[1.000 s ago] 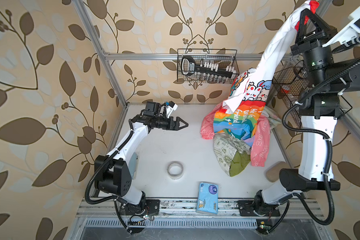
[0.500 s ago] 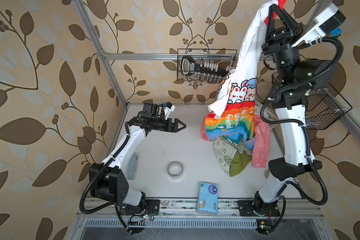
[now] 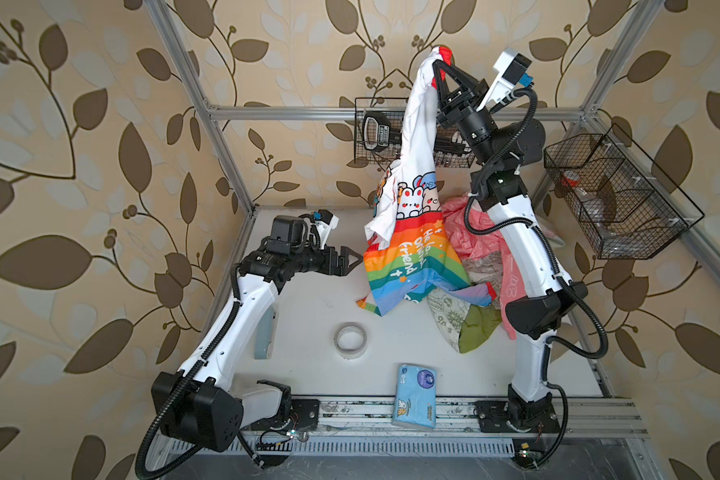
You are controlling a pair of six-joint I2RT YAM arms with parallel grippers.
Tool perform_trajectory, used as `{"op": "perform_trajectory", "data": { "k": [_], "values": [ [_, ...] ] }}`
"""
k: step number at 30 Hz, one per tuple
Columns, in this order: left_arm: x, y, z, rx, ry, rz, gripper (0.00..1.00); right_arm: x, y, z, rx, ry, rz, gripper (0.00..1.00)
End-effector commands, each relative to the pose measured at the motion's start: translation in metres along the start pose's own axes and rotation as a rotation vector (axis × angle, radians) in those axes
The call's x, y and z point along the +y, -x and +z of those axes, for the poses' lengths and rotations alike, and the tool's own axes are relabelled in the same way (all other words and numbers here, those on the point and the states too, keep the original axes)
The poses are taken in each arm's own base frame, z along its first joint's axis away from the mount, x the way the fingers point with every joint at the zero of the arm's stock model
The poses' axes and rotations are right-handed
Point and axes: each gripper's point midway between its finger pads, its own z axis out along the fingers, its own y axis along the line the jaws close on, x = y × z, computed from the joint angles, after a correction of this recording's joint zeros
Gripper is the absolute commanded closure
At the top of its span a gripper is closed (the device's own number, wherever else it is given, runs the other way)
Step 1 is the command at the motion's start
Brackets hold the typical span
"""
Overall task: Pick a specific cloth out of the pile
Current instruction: 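Swing the held shirt toward the left gripper and lower it onto the table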
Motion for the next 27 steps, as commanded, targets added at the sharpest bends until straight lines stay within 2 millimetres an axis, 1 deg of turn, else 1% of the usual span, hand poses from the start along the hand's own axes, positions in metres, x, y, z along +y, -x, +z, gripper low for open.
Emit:
{"op": "perform_trajectory", "data": {
  "k": [1, 3, 6, 9, 11, 13, 15, 17, 20, 21, 23, 27],
  "values": [
    [0.0, 0.001, 0.003, 0.006, 0.001, 0.021, 0.01, -0.014, -0.03, -0.009, 0.113, -0.03, 0.028, 1.0],
    [0.001, 0.002, 0.007, 0.018, -0.009, 0.013, 0.01, -0.023, -0.054, -0.021, 0.212, -0.067, 0.045, 1.0],
    [0.002, 0.004, 0.012, 0.028, -0.017, 0.007, 0.01, -0.028, -0.086, -0.045, 0.356, -0.126, 0.06, 1.0],
    [0.003, 0.005, 0.015, 0.03, -0.023, 0.011, 0.01, -0.035, -0.123, -0.081, 0.513, -0.22, 0.089, 1.0],
    [0.004, 0.008, 0.017, 0.033, -0.028, 0.014, 0.01, -0.037, -0.151, -0.111, 0.633, -0.279, 0.118, 1.0],
    [0.004, 0.009, 0.019, 0.036, -0.034, 0.016, 0.01, -0.037, -0.175, -0.14, 0.732, -0.34, 0.153, 1.0],
    [0.004, 0.011, 0.021, 0.039, -0.041, 0.014, 0.01, -0.032, -0.195, -0.169, 0.824, -0.382, 0.191, 1.0],
    [0.003, 0.012, 0.024, 0.046, -0.054, 0.01, 0.01, -0.028, -0.219, -0.201, 0.946, -0.431, 0.243, 1.0],
    [0.001, 0.013, 0.028, 0.054, -0.083, 0.005, 0.02, -0.016, -0.254, -0.241, 1.142, -0.452, 0.329, 1.0],
    [0.001, 0.014, 0.029, 0.057, -0.089, 0.002, 0.02, -0.013, -0.264, -0.251, 1.201, -0.462, 0.348, 1.0],
    [0.0, 0.016, 0.031, 0.056, -0.098, -0.002, 0.02, -0.008, -0.289, -0.279, 1.345, -0.494, 0.39, 1.0],
    [-0.002, 0.017, 0.032, 0.055, -0.115, -0.011, 0.03, -0.004, -0.323, -0.333, 1.582, -0.574, 0.458, 1.0]
  ]
}}
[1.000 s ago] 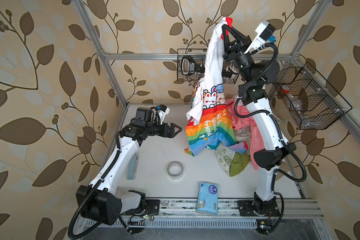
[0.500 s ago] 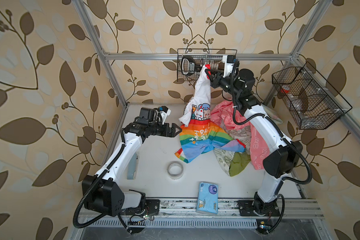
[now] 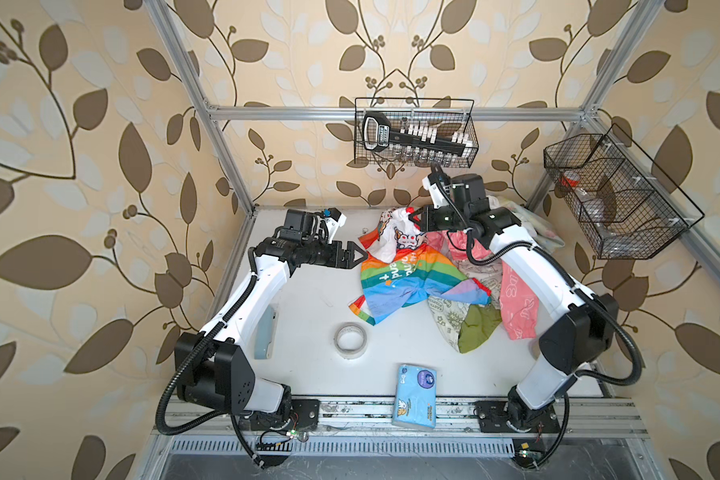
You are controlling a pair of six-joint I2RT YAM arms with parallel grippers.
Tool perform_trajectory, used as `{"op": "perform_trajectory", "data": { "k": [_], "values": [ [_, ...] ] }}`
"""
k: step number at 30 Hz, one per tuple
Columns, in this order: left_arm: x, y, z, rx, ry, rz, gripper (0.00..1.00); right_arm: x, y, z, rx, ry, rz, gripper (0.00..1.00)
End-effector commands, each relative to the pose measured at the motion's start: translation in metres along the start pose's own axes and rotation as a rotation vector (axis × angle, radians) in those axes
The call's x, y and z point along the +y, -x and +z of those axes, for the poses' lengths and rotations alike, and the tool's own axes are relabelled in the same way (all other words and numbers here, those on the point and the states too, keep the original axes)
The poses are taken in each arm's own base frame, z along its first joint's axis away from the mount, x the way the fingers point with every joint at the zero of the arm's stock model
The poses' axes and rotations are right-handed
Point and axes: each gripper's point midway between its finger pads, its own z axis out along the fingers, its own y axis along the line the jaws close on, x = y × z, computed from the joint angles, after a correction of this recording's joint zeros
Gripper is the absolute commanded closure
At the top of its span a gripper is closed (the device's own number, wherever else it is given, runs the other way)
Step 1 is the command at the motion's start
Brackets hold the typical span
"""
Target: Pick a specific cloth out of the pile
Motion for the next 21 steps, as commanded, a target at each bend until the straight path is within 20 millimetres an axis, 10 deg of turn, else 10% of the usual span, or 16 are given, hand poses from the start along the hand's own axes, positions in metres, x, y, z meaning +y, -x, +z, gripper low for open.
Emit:
{"op": "perform_trajectory", "data": {
  "k": [1, 7, 12, 21],
  "values": [
    [-0.02, 0.014, -0.006, -0.031, -0.068, 0.048, 0.03, -0.029, -0.08, 0.016, 0.327, -0.102, 0.074, 1.0],
    [-0.019, 0.012, -0.005, -0.023, -0.066, 0.035, 0.04, -0.053, -0.127, 0.027, 0.48, -0.194, 0.097, 0.97],
    [-0.019, 0.013, -0.004, -0.015, -0.07, 0.025, 0.04, -0.065, -0.137, 0.04, 0.505, -0.228, 0.112, 0.56],
    [-0.02, 0.01, -0.006, 0.0, -0.068, 0.026, 0.04, -0.076, -0.147, 0.08, 0.493, -0.203, 0.172, 0.44]
  ]
}}
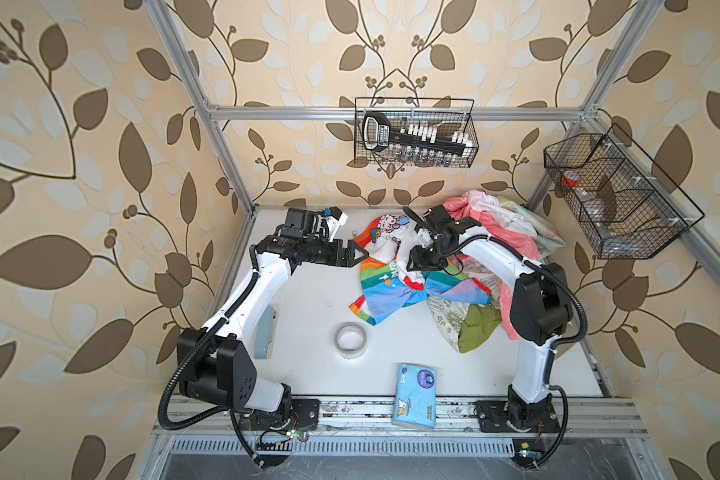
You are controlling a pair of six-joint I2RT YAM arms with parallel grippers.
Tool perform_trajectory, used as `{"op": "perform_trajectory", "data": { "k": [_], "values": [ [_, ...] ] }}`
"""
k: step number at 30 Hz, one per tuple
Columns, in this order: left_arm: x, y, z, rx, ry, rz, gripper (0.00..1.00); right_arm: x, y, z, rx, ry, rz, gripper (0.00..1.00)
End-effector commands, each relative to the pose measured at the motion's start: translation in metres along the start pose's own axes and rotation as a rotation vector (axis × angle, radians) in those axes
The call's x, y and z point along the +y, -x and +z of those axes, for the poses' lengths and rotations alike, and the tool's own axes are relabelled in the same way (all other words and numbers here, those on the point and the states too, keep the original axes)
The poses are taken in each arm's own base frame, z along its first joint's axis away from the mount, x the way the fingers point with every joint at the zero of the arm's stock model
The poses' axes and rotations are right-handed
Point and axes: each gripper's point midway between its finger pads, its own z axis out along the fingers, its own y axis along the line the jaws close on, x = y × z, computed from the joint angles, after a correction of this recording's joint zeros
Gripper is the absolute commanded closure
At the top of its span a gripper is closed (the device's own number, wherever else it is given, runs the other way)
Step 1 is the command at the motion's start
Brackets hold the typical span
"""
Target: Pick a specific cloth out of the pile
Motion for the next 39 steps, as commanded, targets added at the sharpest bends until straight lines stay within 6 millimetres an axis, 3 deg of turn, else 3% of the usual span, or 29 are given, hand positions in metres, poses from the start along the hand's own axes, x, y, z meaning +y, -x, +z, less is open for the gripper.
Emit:
{"op": "perform_trajectory", "data": {
  "k": [1, 13, 17, 22, 28, 32, 35, 39],
  "values": [
    [-0.017, 0.006, -0.007, -0.006, -0.043, 0.037, 0.04, -0.001, 0.004, 0.019, 0.001, 0.008, 0.018, 0.43],
    [-0.016, 0.005, -0.009, 0.002, -0.028, 0.035, 0.04, 0.026, 0.021, 0.057, 0.018, 0.166, 0.01, 0.4],
    [-0.014, 0.004, -0.007, 0.006, -0.027, 0.03, 0.04, 0.032, 0.024, 0.066, 0.035, 0.196, 0.008, 0.58],
    [-0.014, 0.005, -0.007, 0.006, -0.025, 0.031, 0.04, 0.034, 0.029, 0.067, 0.029, 0.207, 0.013, 0.99],
    [-0.015, 0.006, -0.008, 0.005, -0.025, 0.034, 0.04, 0.06, 0.056, 0.065, -0.02, 0.272, -0.009, 1.0],
    [-0.013, 0.004, -0.007, 0.01, -0.016, 0.031, 0.04, 0.09, 0.073, 0.079, -0.023, 0.33, -0.031, 1.0],
    [-0.01, 0.0, -0.006, 0.02, -0.015, 0.018, 0.04, 0.099, 0.069, 0.104, 0.022, 0.338, -0.012, 1.0],
    [-0.008, -0.007, -0.003, 0.036, -0.021, -0.007, 0.04, 0.09, 0.045, 0.136, 0.1, 0.293, 0.026, 1.0]
  ]
}}
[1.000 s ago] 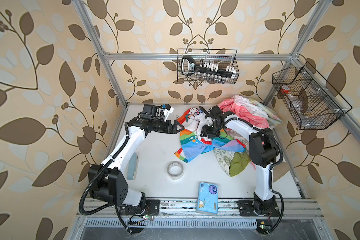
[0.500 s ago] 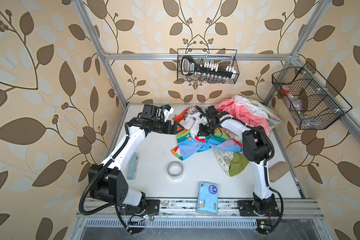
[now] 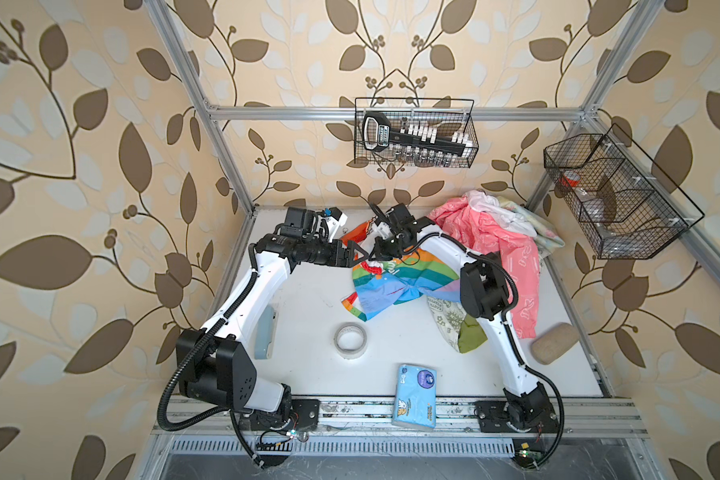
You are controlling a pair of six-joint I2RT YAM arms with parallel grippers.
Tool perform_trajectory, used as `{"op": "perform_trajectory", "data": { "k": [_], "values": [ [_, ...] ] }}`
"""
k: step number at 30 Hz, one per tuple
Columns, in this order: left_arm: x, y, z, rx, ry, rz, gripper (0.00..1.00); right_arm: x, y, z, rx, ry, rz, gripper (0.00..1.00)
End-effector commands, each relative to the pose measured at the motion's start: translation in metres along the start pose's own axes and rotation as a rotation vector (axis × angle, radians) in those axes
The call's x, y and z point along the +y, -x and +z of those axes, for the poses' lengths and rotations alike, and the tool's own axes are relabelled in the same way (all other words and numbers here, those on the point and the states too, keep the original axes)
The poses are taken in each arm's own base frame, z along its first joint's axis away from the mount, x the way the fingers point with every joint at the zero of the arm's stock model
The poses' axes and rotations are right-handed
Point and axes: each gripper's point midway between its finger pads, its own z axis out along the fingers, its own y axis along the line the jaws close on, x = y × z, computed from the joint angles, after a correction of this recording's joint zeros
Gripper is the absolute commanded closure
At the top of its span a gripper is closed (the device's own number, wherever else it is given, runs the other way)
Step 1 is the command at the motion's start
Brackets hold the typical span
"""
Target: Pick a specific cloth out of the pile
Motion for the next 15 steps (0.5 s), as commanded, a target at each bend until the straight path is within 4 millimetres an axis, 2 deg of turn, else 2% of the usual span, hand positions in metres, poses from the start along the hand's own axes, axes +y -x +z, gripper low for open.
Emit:
{"op": "perform_trajectory", "data": {
  "k": [1, 4, 7, 11, 15],
  "values": [
    [-0.004, -0.006, 0.001, 0.017, -0.021, 0.006, 0.04, -0.019, -0.03, 0.027, 0.102, -0.034, 0.074, 1.0],
    [-0.002, -0.009, 0.004, 0.024, -0.021, -0.011, 0.04, -0.02, -0.035, 0.041, 0.114, -0.033, 0.081, 1.0],
    [0.001, -0.013, 0.006, 0.031, -0.023, -0.031, 0.04, -0.006, -0.034, 0.062, 0.125, 0.038, 0.077, 1.0],
    [0.001, -0.018, 0.006, 0.036, -0.019, -0.039, 0.04, 0.03, -0.031, 0.091, 0.123, 0.201, 0.054, 1.0],
    [0.002, -0.021, 0.004, 0.036, -0.008, -0.042, 0.04, 0.074, -0.017, 0.102, 0.085, 0.396, 0.025, 1.0]
  ]
}}
